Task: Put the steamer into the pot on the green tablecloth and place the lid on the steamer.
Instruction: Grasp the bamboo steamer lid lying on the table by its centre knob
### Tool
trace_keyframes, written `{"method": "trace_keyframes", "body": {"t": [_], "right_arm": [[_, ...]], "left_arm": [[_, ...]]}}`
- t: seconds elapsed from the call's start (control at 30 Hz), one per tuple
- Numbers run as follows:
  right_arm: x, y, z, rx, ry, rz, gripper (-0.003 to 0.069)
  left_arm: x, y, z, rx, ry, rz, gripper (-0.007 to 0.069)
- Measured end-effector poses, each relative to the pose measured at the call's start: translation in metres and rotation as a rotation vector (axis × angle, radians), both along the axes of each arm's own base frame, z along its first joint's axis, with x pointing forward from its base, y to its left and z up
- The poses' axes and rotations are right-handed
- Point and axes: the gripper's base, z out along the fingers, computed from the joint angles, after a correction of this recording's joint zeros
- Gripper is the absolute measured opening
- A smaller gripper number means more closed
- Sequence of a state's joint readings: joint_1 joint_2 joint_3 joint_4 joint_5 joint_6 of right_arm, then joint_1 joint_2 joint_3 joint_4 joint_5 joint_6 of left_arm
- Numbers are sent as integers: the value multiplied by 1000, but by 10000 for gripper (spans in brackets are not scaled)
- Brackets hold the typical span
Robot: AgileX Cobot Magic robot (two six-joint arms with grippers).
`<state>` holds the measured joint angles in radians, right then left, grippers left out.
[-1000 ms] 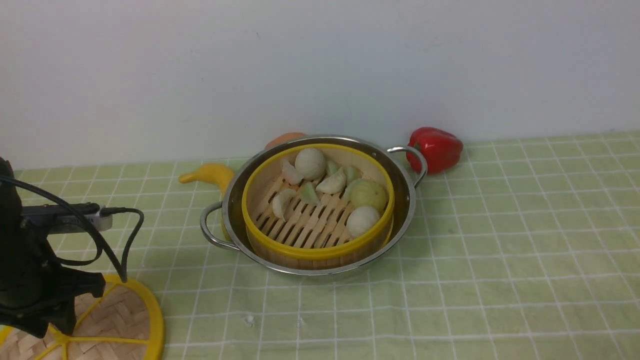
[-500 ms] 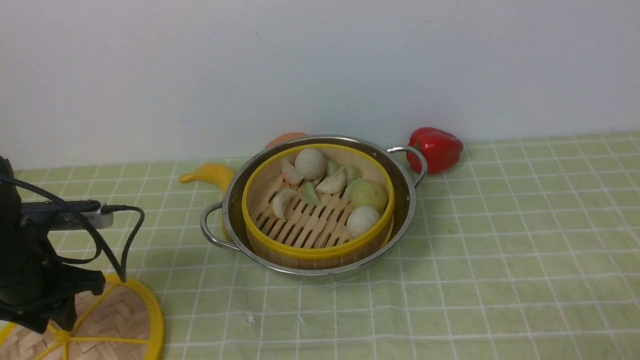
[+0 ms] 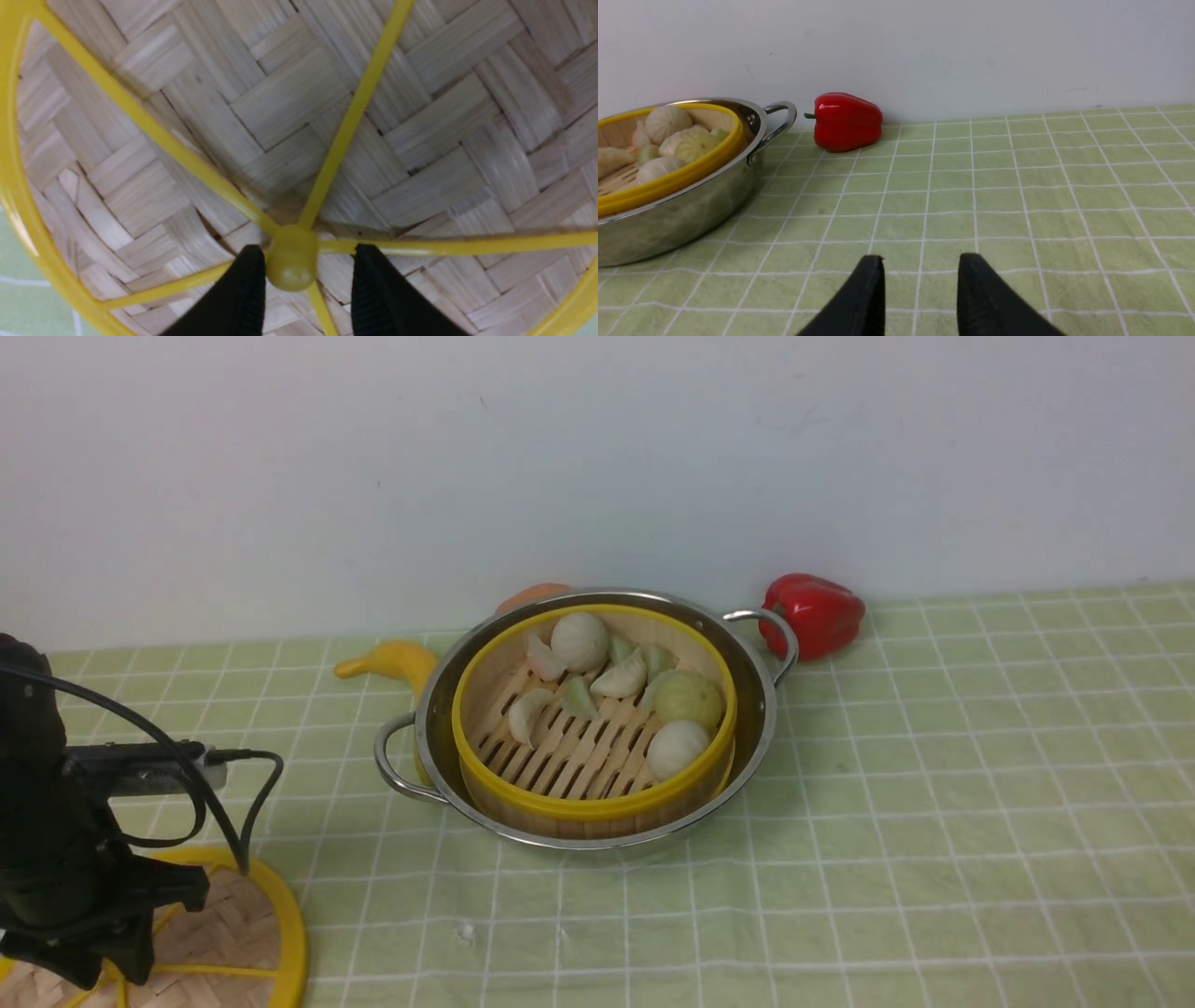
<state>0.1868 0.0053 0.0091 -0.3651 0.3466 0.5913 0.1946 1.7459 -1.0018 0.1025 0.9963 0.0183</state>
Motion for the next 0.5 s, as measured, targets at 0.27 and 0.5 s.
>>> {"method": "trace_keyframes", "body": {"t": [0.27, 0.5], "right_arm": [[0, 0, 0, 0, 0, 0, 240], [0, 0, 0, 0, 0, 0, 240]], "left_arm": [[-2, 1, 0, 12, 18, -2, 109], [0, 2, -4, 11, 26, -4, 110]]}}
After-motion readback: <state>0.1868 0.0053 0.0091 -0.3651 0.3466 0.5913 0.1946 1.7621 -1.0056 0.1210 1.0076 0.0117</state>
